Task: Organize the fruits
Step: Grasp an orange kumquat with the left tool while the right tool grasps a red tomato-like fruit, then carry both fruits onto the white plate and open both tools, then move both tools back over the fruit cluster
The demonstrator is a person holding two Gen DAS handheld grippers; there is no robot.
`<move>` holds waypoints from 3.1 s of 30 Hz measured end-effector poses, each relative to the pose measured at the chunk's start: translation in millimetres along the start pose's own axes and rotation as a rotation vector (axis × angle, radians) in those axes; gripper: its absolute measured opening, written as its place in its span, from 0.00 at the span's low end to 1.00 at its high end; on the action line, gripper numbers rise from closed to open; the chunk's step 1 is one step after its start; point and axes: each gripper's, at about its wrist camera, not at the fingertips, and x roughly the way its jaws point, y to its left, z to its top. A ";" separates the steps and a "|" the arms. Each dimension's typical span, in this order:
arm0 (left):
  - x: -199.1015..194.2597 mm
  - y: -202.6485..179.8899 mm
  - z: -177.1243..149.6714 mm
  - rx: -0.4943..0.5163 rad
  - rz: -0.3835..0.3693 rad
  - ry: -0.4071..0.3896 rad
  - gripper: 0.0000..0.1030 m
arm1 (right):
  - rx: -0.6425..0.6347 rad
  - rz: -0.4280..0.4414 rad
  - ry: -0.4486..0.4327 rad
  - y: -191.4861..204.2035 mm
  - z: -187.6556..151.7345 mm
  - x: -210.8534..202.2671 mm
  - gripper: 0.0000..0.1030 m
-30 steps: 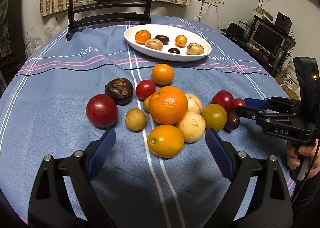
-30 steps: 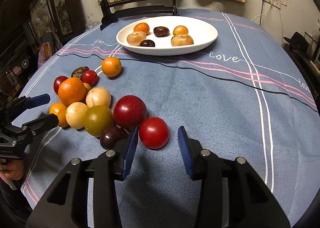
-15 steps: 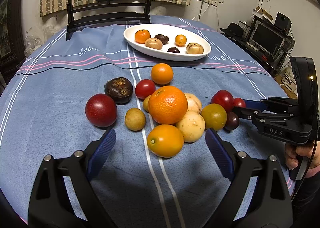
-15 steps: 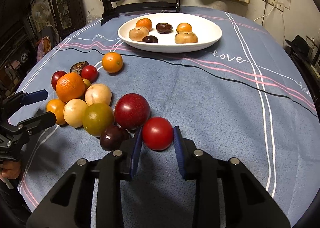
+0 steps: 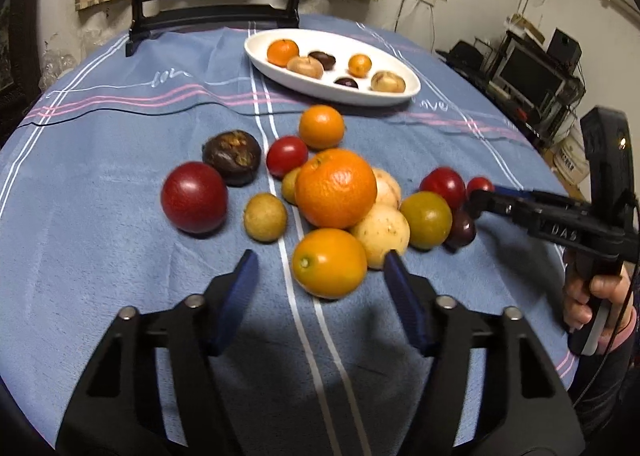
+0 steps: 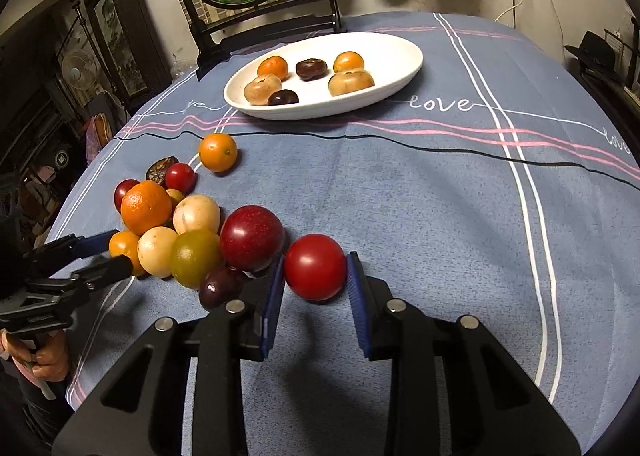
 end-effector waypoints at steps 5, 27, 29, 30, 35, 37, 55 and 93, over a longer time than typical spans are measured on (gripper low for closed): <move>4.9 2.4 0.2 -0.019 0.006 0.022 0.60 | 0.001 0.000 0.002 -0.8 -0.2 -0.1 0.31; 6.1 -1.7 1.2 -0.015 -0.044 0.021 0.38 | -0.004 -0.004 0.000 0.6 -1.1 -0.9 0.31; 5.7 -1.5 1.3 -0.016 -0.038 0.019 0.38 | -0.004 -0.004 -0.001 0.6 -1.1 -0.9 0.31; 4.5 -1.3 1.1 -0.020 -0.029 0.013 0.38 | -0.003 -0.004 -0.003 0.8 -1.2 -1.4 0.31; -8.1 6.0 -0.2 -0.052 -0.044 -0.049 0.38 | -0.010 0.004 -0.028 1.8 -2.3 -6.3 0.31; -13.4 5.7 -1.0 -0.044 -0.046 -0.069 0.38 | -0.014 0.005 -0.044 2.7 -2.2 -9.5 0.31; 32.6 -26.6 169.0 0.085 -0.006 -0.130 0.38 | 0.192 -0.028 -0.319 -43.1 137.3 33.7 0.31; -16.7 6.0 57.9 0.010 0.159 -0.216 0.90 | 0.036 0.039 -0.240 -7.0 104.3 -1.6 0.56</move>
